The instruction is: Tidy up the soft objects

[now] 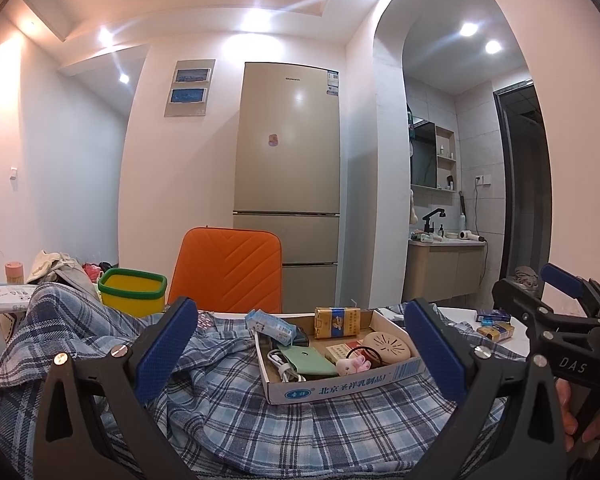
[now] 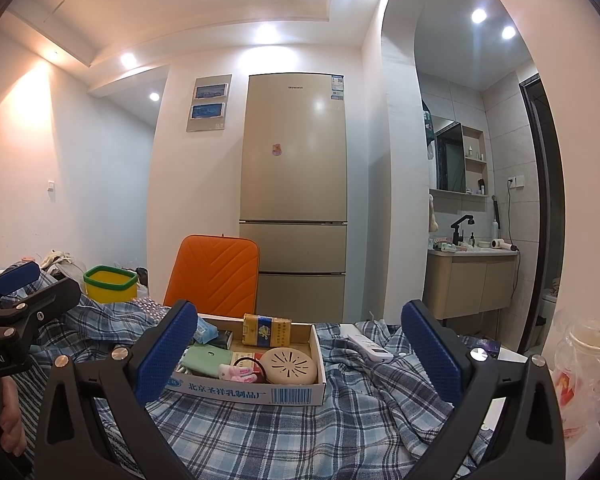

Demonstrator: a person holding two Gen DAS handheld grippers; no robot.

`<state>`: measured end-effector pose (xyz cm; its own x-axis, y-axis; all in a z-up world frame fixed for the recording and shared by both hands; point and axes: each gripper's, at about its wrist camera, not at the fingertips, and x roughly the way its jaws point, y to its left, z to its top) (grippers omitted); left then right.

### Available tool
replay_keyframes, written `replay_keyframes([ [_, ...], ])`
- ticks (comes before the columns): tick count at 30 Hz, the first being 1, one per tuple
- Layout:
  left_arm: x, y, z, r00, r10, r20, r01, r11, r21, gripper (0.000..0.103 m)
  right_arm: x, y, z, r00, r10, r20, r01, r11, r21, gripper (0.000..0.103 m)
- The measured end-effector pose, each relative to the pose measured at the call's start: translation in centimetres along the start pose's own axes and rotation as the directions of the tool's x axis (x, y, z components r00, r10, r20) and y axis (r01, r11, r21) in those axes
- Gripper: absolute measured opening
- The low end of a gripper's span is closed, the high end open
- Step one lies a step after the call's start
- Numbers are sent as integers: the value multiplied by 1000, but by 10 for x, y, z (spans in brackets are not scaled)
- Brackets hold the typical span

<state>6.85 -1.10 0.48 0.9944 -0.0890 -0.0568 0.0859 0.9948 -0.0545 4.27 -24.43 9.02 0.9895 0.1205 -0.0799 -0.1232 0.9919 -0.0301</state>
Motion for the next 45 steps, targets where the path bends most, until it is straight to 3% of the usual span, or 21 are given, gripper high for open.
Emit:
replay_keyframes([
  [45, 0, 3, -1, 1000, 5, -7, -5, 1000, -3, 103, 1, -8, -1, 1000, -7, -20, 7, 1000, 23, 103],
])
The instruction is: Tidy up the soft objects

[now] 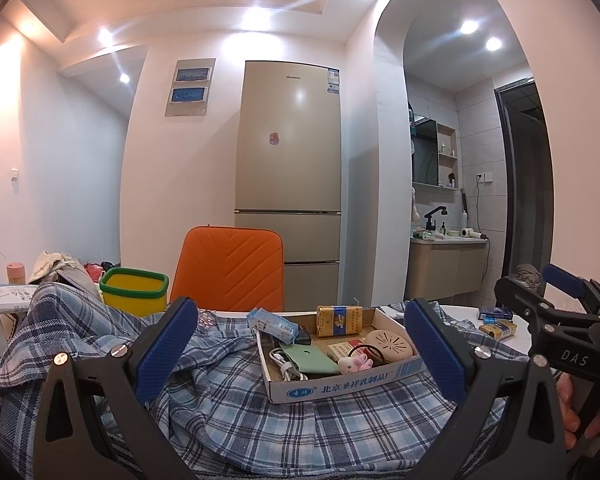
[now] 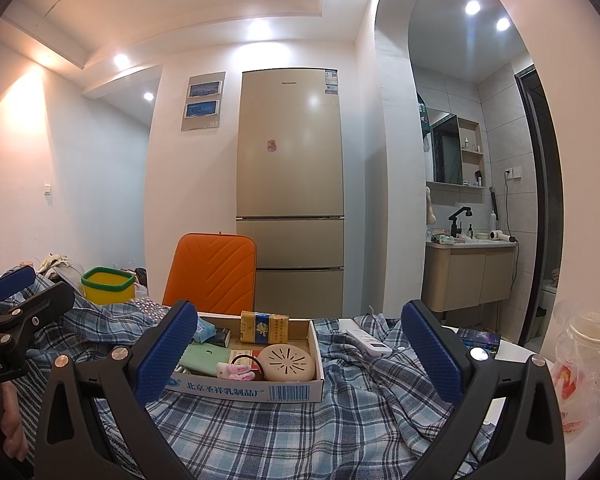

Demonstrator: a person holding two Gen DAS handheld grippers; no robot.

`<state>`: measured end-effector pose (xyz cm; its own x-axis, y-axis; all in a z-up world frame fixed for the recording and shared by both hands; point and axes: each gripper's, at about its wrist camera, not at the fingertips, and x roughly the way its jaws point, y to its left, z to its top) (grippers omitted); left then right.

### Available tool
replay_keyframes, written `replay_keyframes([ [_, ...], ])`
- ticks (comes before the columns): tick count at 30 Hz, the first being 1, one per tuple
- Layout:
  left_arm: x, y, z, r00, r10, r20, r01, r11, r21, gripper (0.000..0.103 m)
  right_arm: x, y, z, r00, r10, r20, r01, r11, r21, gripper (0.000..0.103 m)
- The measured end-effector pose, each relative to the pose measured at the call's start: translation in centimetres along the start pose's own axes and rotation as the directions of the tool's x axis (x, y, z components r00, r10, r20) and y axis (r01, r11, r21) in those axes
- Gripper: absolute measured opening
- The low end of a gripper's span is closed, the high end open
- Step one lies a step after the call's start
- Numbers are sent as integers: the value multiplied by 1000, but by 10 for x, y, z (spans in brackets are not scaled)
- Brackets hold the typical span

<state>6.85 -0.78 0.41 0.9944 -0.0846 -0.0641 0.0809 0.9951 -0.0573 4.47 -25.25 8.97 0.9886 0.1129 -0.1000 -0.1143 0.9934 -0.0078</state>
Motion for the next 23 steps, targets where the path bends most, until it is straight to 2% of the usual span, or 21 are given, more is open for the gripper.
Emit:
replay_keyframes([
  [23, 0, 0, 2, 1000, -2, 9, 2, 1000, 11, 103, 0, 1, 0, 1000, 0, 0, 0, 1000, -1, 103],
])
